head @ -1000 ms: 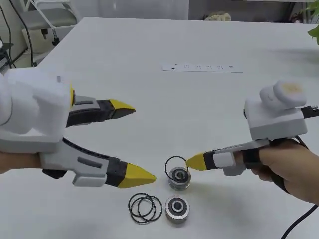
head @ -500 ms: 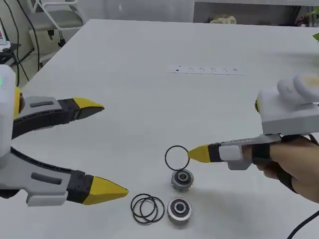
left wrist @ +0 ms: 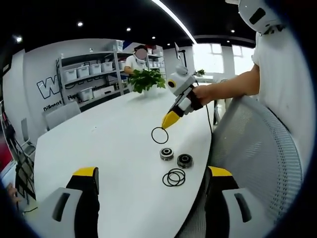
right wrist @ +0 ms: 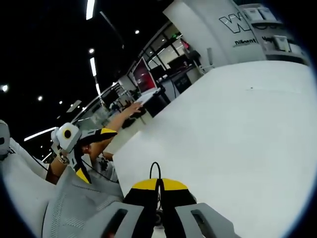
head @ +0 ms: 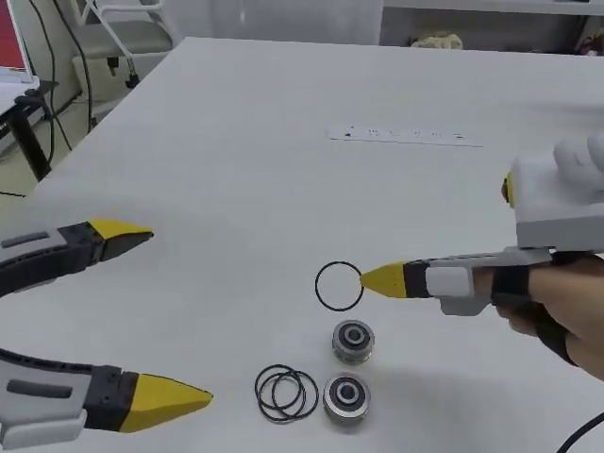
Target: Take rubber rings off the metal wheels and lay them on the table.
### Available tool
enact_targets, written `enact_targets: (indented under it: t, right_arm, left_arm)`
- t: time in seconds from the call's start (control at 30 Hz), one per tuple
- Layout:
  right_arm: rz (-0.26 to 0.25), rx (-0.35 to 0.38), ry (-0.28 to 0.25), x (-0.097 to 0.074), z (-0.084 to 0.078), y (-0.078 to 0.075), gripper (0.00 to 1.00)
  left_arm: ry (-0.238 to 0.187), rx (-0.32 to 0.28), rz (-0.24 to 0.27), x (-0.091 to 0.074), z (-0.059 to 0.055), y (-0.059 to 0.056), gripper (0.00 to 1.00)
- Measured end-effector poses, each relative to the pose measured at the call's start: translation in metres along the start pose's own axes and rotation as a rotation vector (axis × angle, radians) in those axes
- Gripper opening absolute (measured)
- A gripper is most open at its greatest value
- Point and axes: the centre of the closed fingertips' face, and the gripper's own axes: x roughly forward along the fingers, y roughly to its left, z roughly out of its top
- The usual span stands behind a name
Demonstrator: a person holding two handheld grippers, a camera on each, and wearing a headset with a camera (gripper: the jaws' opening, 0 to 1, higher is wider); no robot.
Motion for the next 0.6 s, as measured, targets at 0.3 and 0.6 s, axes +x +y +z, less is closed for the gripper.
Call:
enact_targets:
  t: [0.3,0.6]
  right_arm:
    - [0.024,-0.04,0.024,0.007,-0.004,0.012,0.0]
    - [0.057,-0.081,0.054,0.018,-0.013,0.021,0.0]
  left_arm:
    - [0.026,-0.049,0.055,-0.012,-0.021,0.004,0.86]
    - [0.042,-0.077,0.077,-0.017,-0.033,0.001,0.86]
